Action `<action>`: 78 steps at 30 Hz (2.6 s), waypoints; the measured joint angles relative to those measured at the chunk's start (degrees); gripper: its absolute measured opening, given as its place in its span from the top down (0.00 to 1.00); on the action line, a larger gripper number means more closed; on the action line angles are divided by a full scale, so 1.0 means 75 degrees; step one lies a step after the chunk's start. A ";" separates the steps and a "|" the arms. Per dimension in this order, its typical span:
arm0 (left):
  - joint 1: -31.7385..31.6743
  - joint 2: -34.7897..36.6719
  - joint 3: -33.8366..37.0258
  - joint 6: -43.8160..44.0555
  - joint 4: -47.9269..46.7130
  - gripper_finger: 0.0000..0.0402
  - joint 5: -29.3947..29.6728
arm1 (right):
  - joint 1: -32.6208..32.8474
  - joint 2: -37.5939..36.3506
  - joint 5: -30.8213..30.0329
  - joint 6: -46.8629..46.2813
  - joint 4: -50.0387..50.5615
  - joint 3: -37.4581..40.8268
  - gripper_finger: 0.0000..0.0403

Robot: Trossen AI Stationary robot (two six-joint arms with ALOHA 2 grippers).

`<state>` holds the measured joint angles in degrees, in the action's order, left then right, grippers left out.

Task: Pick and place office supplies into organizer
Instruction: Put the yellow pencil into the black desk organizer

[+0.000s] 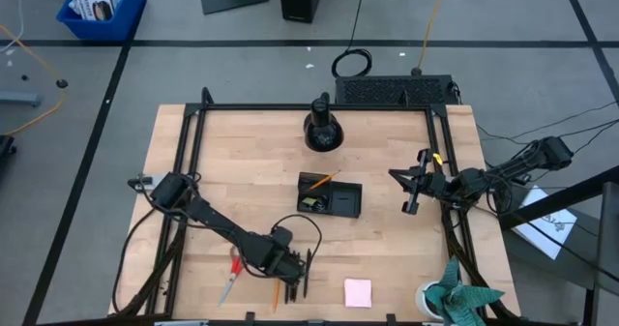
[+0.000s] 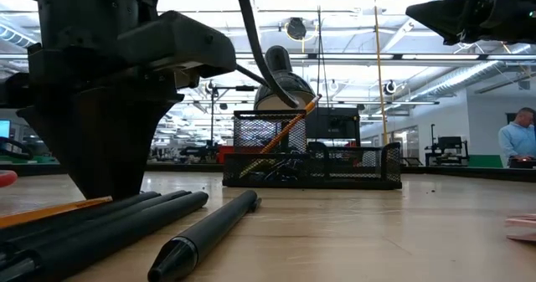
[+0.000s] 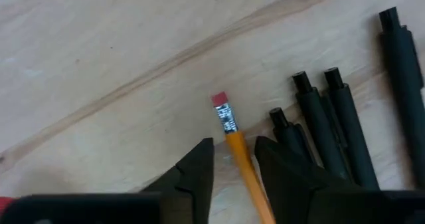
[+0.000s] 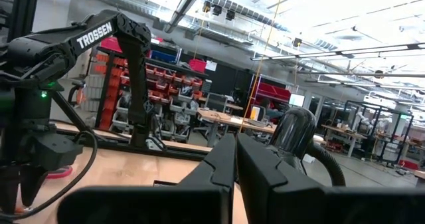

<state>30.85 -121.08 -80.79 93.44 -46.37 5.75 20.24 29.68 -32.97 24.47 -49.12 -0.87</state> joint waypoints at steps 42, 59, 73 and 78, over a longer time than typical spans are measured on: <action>-0.1384 0.3253 0.0201 -0.7444 0.1480 0.99 0.6280 | 0.0001 0.0000 0.0000 -0.0051 -0.0012 -0.0002 0.98; -0.3618 0.4095 0.3167 -1.4044 1.0557 0.95 0.0558 | 0.0001 -0.0019 0.0000 0.0028 -0.0035 0.0000 0.98; -0.4463 0.4043 0.5035 -1.3079 1.2434 0.98 -0.0259 | 0.0000 -0.0022 0.0004 0.0050 -0.0427 0.0000 0.98; -0.4473 0.3891 0.5075 -1.3101 1.2523 0.96 -0.0310 | -0.0002 -0.0022 0.0000 0.0052 -0.0453 0.0001 0.98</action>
<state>-2.70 -91.90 -42.73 -4.82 47.56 3.42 20.23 29.52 -32.97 24.86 -52.52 -0.86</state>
